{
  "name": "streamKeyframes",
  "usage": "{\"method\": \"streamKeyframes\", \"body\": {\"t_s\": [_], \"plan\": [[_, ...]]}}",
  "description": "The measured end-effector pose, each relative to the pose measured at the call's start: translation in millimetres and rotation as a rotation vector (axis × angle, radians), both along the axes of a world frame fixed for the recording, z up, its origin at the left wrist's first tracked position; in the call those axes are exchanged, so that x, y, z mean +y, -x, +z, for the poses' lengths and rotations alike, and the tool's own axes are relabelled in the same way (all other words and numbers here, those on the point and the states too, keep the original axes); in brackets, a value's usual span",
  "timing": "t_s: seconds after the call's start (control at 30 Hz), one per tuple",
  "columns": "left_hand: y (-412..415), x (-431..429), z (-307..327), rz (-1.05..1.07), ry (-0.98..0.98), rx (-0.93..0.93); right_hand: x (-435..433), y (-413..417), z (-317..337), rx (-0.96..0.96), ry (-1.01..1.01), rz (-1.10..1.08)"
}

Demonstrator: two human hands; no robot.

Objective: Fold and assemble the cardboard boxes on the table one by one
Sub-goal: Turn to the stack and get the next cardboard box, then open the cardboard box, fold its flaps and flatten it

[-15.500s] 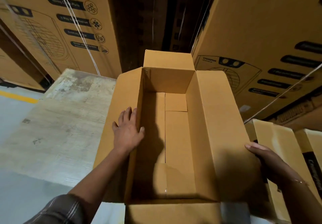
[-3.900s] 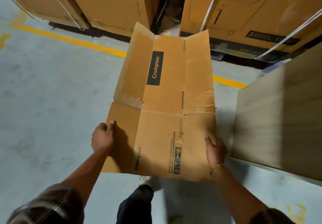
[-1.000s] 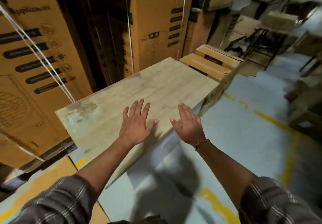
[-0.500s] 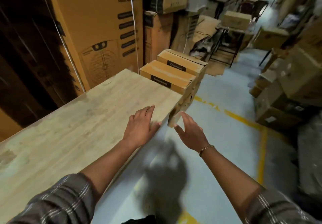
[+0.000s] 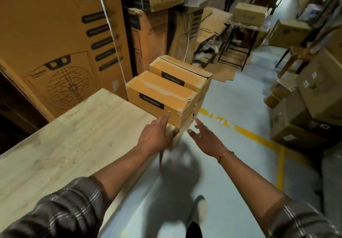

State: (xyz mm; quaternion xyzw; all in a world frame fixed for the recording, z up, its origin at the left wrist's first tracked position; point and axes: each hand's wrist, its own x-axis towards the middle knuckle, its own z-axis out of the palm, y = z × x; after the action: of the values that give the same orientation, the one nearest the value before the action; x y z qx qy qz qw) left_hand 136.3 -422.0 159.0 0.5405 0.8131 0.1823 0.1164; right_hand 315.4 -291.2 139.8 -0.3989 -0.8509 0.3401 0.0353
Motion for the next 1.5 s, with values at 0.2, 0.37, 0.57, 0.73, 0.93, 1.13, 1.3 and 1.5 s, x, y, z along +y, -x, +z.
{"method": "streamKeyframes", "body": {"t_s": [0.2, 0.37, 0.57, 0.73, 0.93, 1.13, 1.3, 1.5], "plan": [[-3.9, 124.5, -13.0, 0.114, 0.036, -0.034, 145.7, 12.9, -15.3, -0.014, 0.013, 0.109], [-0.5, 203.2, -12.4, 0.236, 0.040, -0.088, 245.7, 29.3, -13.0, -0.081, 0.028, 0.187], [35.4, 272.7, -43.2, 0.400, 0.081, -0.203, 334.3, 71.9, -30.0, -0.066, 0.142, 0.228], [79.6, 328.5, -84.9, 0.539, 0.104, -0.309, 404.2, 129.6, -63.2, -0.123, 0.174, 0.275], [126.6, 386.6, -156.2, 0.735, 0.179, -0.542, 474.7, 201.3, -121.8, -0.242, 0.349, 0.295], [142.8, 433.8, -199.7, 1.048, 0.181, -0.767, 531.1, 245.7, -160.4, -0.299, 0.393, 0.319], [145.7, 456.0, -238.2, 1.182, 0.224, -0.790, 565.8, 288.6, -194.7, -0.358, 0.335, 0.426], [137.7, 478.9, -269.2, 1.407, 0.111, -0.916, 586.8, 320.9, -238.1, -0.393, 0.293, 0.492]]}}
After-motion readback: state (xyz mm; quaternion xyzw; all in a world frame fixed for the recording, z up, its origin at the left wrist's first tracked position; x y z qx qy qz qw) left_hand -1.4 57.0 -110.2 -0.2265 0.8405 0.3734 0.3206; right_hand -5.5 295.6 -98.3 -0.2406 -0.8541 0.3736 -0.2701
